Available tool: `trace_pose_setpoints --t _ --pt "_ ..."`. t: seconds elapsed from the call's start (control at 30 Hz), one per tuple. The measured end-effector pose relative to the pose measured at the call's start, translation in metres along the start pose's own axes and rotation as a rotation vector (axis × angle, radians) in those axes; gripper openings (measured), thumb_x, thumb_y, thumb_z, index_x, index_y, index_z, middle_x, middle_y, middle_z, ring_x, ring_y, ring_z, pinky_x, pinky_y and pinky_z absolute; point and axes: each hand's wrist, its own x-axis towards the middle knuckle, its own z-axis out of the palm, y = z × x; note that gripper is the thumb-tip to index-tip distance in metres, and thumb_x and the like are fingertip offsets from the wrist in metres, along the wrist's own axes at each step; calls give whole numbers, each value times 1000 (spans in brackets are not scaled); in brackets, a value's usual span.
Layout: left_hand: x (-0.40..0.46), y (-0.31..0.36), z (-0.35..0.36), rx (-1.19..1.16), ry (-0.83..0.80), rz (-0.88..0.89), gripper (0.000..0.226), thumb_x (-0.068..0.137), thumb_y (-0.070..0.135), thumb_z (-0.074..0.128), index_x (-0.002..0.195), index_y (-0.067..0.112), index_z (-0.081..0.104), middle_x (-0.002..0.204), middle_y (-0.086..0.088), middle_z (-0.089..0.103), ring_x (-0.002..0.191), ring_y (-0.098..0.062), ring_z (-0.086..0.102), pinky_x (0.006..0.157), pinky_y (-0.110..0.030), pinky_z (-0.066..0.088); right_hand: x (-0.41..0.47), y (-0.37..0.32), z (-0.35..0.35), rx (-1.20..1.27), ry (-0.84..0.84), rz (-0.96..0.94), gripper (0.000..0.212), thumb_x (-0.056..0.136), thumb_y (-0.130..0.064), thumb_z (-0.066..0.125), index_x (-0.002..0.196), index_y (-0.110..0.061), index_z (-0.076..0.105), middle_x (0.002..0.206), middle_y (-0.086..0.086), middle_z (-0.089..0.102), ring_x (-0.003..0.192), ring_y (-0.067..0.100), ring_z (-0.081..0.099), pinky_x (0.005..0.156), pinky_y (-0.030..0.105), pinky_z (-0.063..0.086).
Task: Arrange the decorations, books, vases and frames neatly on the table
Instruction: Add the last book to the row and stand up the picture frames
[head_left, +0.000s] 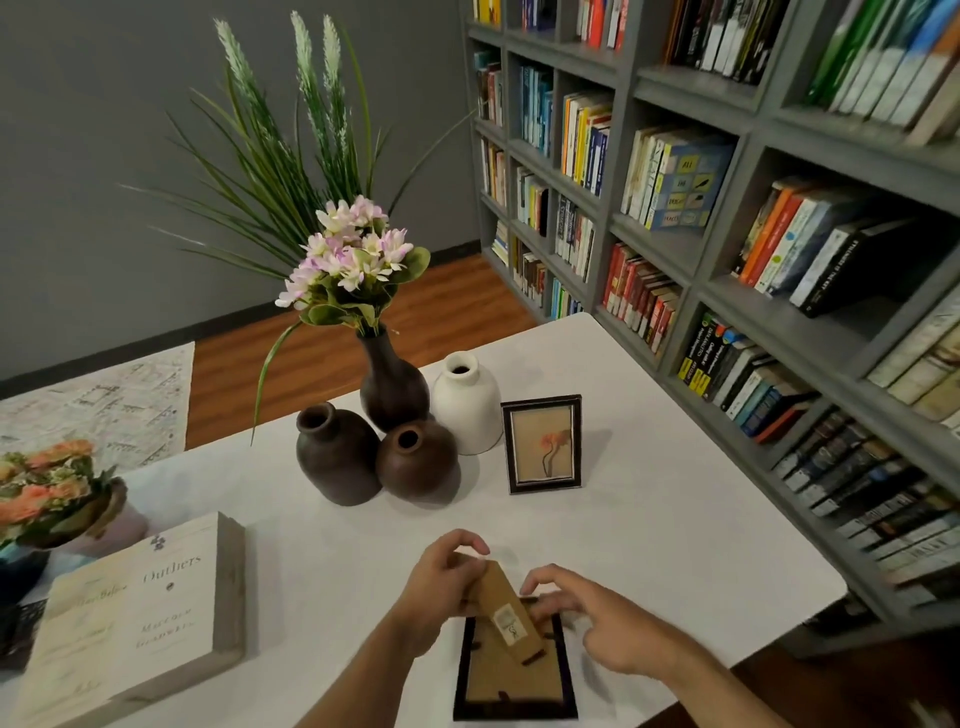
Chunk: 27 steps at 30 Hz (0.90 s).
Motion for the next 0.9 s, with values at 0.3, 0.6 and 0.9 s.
trace_pose_setpoints --t 0.3,0.6,0.9 --pt "30 36 35 -240 25 -148 7 94 1 60 90 6 62 70 -15 67 48 -19 65 42 -25 52 -26 -11 -29 316 79 -128 43 89 -8 71 122 -36 72 124 -10 71 118 4 63 92 16 48" --pt "66 30 50 -157 212 -118 28 98 6 53 125 12 52 112 -19 61 82 -28 65 69 -31 58 -29 18 -105 750 648 -70 22 89 -32 67 108 -20 73 107 2 74 87 12 63 66 28 44" --pt "94 15 67 -64 214 -42 53 97 11 51 146 25 39 88 -11 66 74 -21 60 69 -28 52 4 42 -158 857 734 5 11 95 -32 65 99 -31 75 104 -5 75 88 15 62 69 32 40"
